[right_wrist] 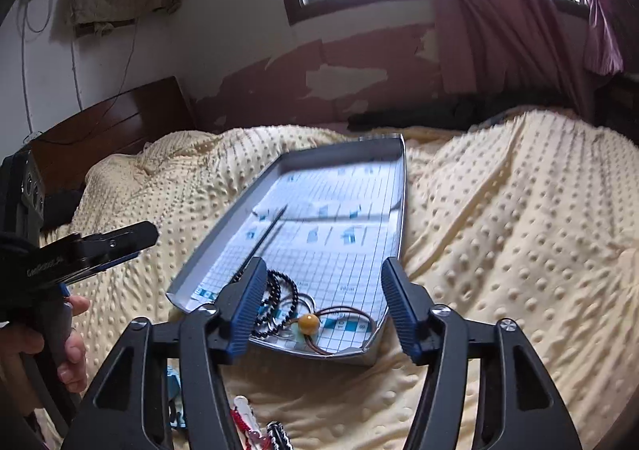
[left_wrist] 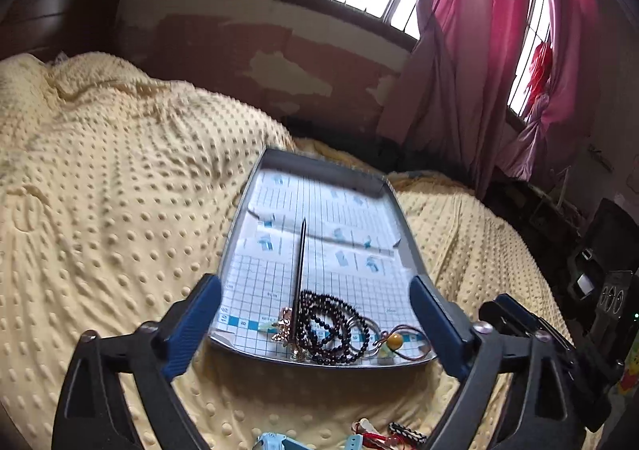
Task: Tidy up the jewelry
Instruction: 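Open both tools and withdraw them from the tray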
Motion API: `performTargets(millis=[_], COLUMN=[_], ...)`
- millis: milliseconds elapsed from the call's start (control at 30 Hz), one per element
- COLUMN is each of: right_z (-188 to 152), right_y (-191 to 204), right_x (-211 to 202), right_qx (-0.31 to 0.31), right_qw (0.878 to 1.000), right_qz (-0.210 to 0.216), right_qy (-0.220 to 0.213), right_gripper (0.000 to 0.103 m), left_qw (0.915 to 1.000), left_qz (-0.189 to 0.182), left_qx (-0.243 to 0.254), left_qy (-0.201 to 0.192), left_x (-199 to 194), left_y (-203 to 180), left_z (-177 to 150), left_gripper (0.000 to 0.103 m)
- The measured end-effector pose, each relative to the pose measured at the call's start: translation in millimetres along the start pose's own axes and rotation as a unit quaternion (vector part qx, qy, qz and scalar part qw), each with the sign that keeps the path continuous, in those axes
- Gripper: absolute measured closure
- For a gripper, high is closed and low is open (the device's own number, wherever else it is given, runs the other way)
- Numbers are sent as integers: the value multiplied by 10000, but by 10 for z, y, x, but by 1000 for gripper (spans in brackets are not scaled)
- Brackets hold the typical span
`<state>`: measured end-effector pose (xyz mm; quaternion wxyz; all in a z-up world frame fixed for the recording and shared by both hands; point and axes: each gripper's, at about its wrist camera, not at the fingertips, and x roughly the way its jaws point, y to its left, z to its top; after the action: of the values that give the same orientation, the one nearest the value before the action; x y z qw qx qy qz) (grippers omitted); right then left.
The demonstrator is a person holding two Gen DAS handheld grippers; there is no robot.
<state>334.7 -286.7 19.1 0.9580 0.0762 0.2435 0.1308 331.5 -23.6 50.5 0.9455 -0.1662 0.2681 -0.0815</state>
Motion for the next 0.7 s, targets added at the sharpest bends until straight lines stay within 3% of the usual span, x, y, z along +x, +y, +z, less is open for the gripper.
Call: performTargets(millis=[167, 367, 500, 700], right_z=[93, 66, -8, -218], right_y=[268, 459, 542, 688], right_x=[-466, -1032, -1368, -1741], right_qx=[-436, -528, -513, -678], right_qw=[9978, 9939, 9914, 9884], right_qz=[-110, -114, -109, -214], right_qy=[-481, -964, -1195, -1341], right_gripper=[22, 8, 2, 1], left_qw=[9977, 9920, 9907, 9890], left_qz=[157, 330, 318, 244], left_qx=[209, 632, 681, 752], left_qy=[-622, -1041, -1137, -1250], left_x=[-487, -1023, -1311, -1677], left_y=[-41, -121, -137, -171], left_z=[-22, -161, -287, -494], left_gripper=[0, 0, 0, 0])
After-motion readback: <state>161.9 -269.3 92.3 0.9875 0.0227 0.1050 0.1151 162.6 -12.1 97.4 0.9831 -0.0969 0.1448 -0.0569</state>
